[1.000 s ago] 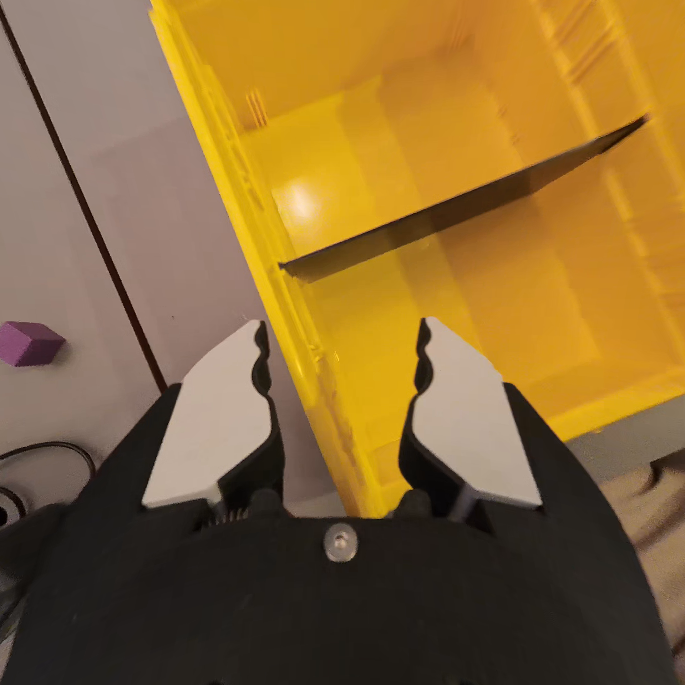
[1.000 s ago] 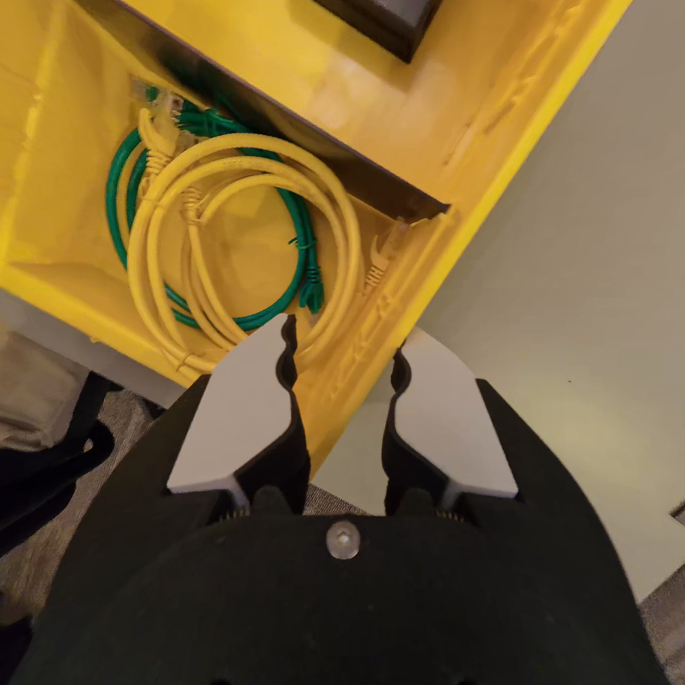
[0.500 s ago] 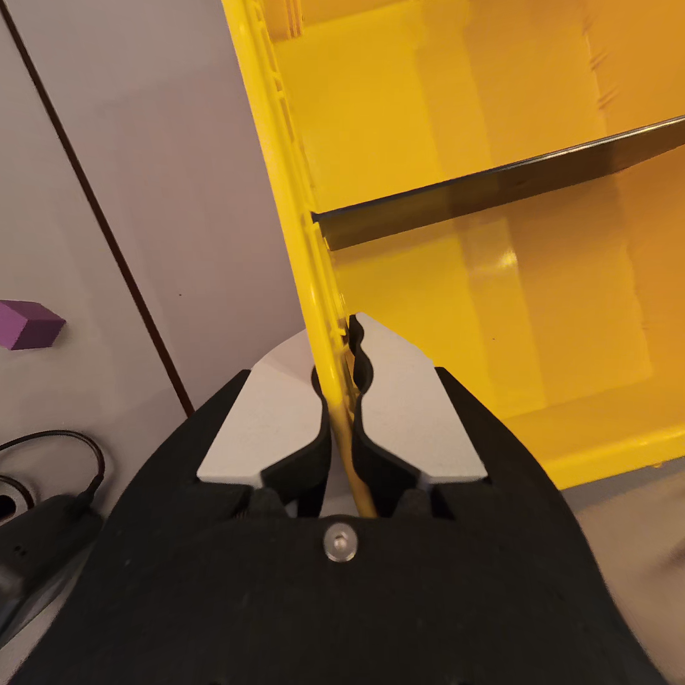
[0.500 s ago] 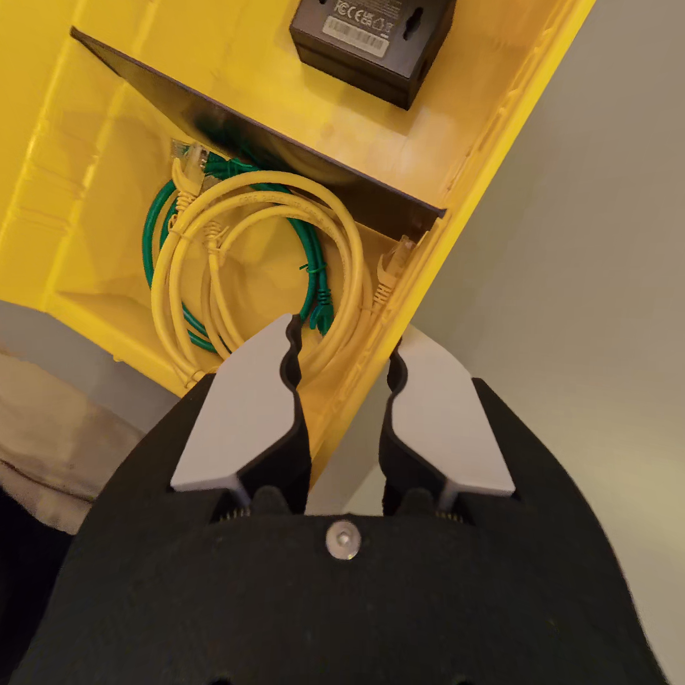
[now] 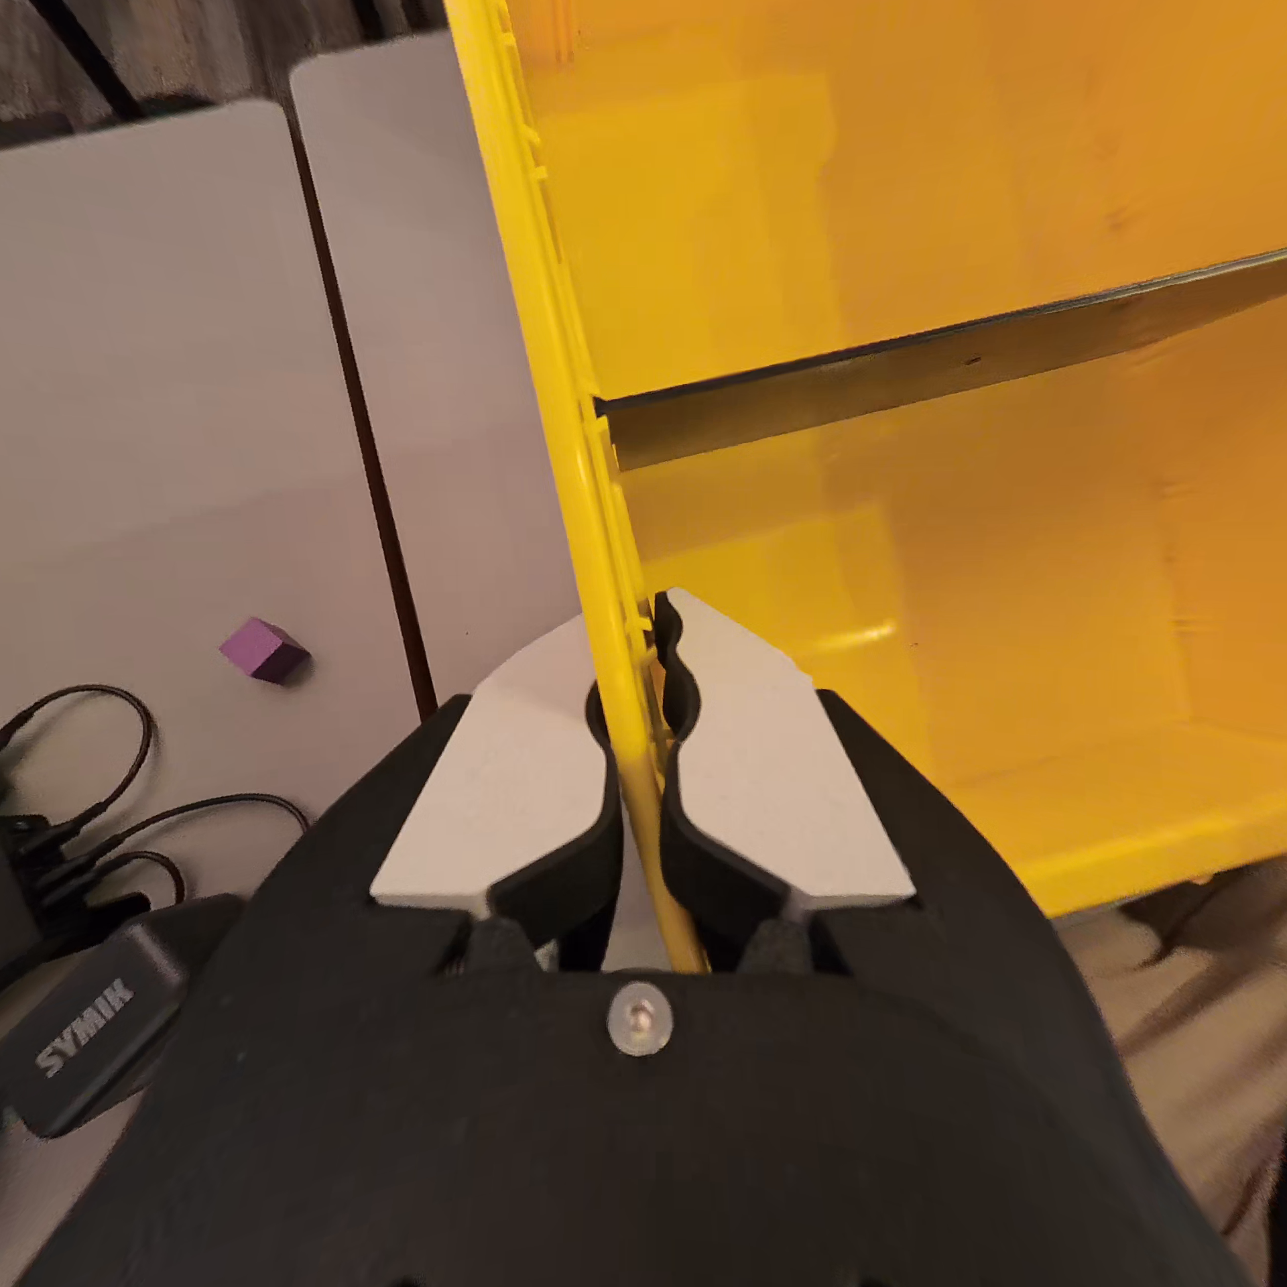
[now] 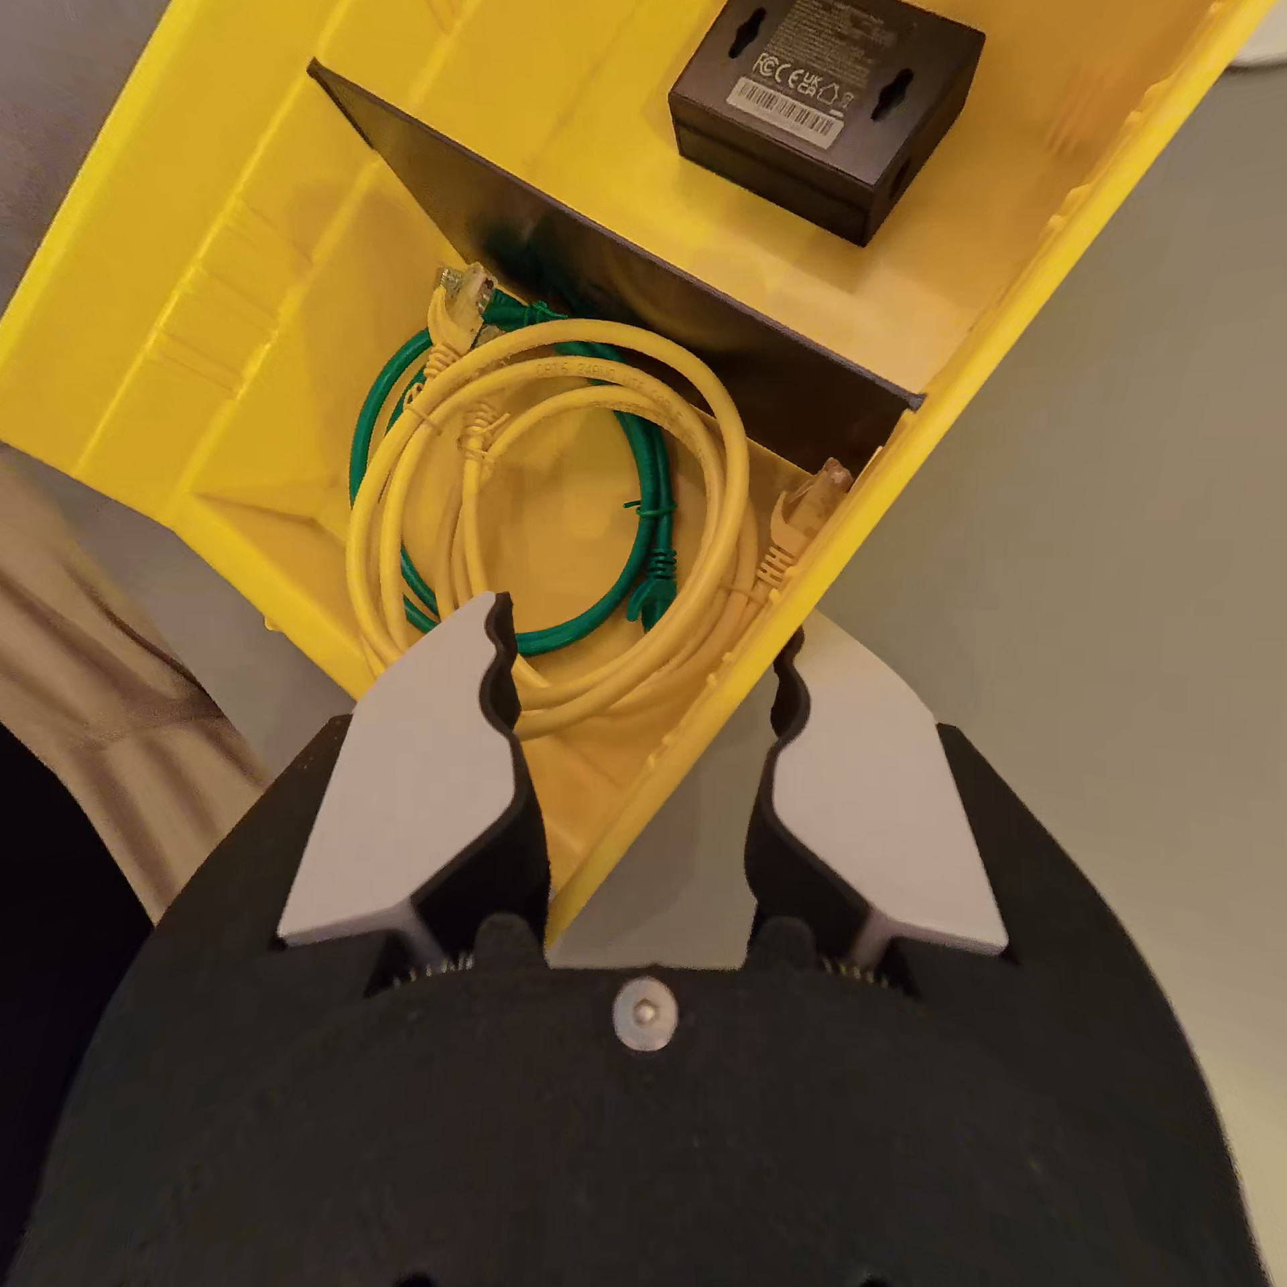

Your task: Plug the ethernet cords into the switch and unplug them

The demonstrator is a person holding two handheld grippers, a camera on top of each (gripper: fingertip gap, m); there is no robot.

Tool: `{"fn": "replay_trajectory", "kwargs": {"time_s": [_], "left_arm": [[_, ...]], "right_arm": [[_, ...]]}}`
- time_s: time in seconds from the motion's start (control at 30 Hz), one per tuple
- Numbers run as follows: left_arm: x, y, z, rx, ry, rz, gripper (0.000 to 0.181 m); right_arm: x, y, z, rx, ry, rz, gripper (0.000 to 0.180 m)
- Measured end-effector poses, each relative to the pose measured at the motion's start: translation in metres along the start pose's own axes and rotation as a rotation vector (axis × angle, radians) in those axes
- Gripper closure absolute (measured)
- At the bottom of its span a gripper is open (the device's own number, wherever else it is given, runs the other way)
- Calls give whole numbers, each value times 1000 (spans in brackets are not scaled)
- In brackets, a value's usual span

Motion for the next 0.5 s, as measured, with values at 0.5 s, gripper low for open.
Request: {"fn": "replay_trajectory", "kwargs": {"time_s": [0.5], "left_arm": [[47, -69, -56, 18, -198, 172, 174]], "right_arm": [[-52, 120, -68, 82, -167, -439, 67]]}}
Point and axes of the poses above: each gripper's, where its closed fingertips meet, x back along the fingers, z out of its underside, y = z × x across the jaws, the point moved 2 cm from there along x, back along the fingers, and after that the axes turned 9 degrees about -z, right-handed, at the moved point
